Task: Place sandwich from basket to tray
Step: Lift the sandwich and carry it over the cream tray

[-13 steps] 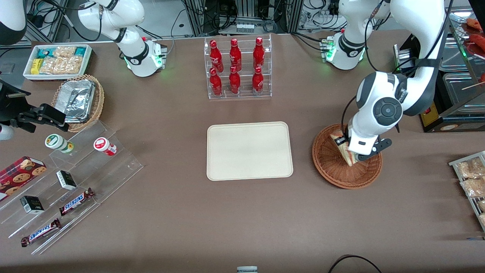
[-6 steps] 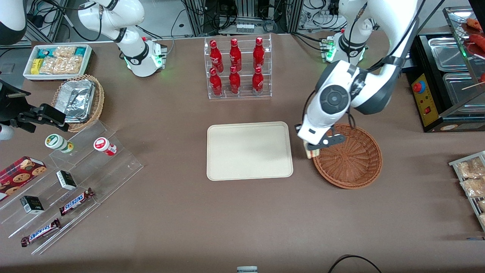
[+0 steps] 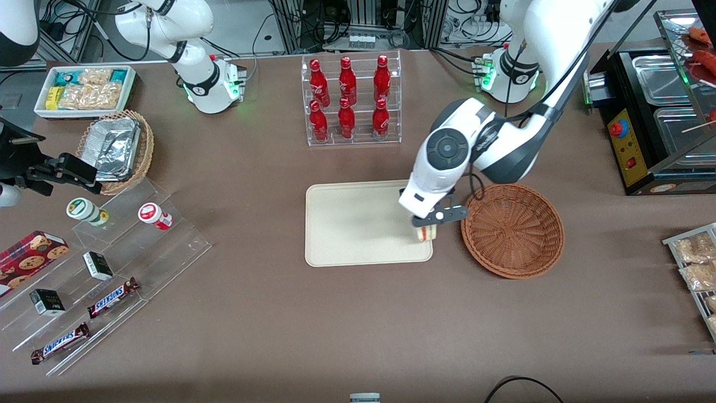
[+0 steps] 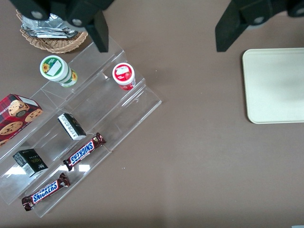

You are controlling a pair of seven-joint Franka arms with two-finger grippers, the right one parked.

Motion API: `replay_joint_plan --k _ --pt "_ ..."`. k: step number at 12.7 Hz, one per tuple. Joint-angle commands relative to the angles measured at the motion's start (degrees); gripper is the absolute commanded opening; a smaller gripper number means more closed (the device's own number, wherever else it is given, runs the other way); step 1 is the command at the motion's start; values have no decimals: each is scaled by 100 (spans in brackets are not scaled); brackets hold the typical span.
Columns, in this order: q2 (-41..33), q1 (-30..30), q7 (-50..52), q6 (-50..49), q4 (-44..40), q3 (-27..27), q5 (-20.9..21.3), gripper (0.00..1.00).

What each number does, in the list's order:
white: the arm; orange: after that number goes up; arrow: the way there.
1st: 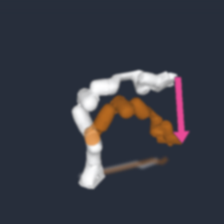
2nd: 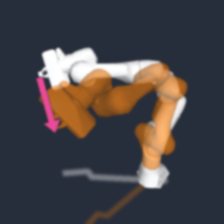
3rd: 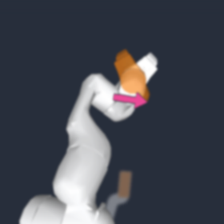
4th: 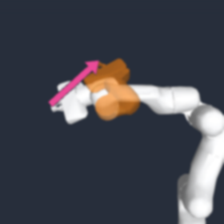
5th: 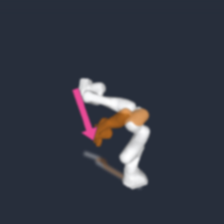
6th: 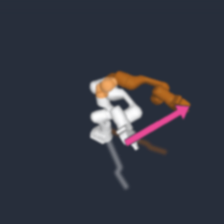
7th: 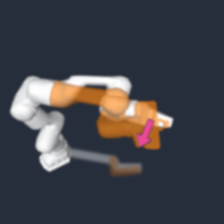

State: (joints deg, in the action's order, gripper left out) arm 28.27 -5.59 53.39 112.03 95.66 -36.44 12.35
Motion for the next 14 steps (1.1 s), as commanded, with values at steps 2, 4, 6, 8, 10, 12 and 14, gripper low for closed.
replay_joint_plan --k 2,4,6,8,10,12,14 --pt "696 -591 723 379 -583 -65 583 6" --pt "881 -802 970 740 -592 -56 733 6" --pt "1100 -952 1198 882 -714 -56 1004 6" --pt "1242 -1040 1445 891 -750 -56 1391 6" --pt "1356 -1058 1551 900 -750 -56 1516 6" --pt "1549 -1084 1595 1109 -759 -56 1507 6" --pt "1611 -1084 1674 1242 -750 -65 1472 6"
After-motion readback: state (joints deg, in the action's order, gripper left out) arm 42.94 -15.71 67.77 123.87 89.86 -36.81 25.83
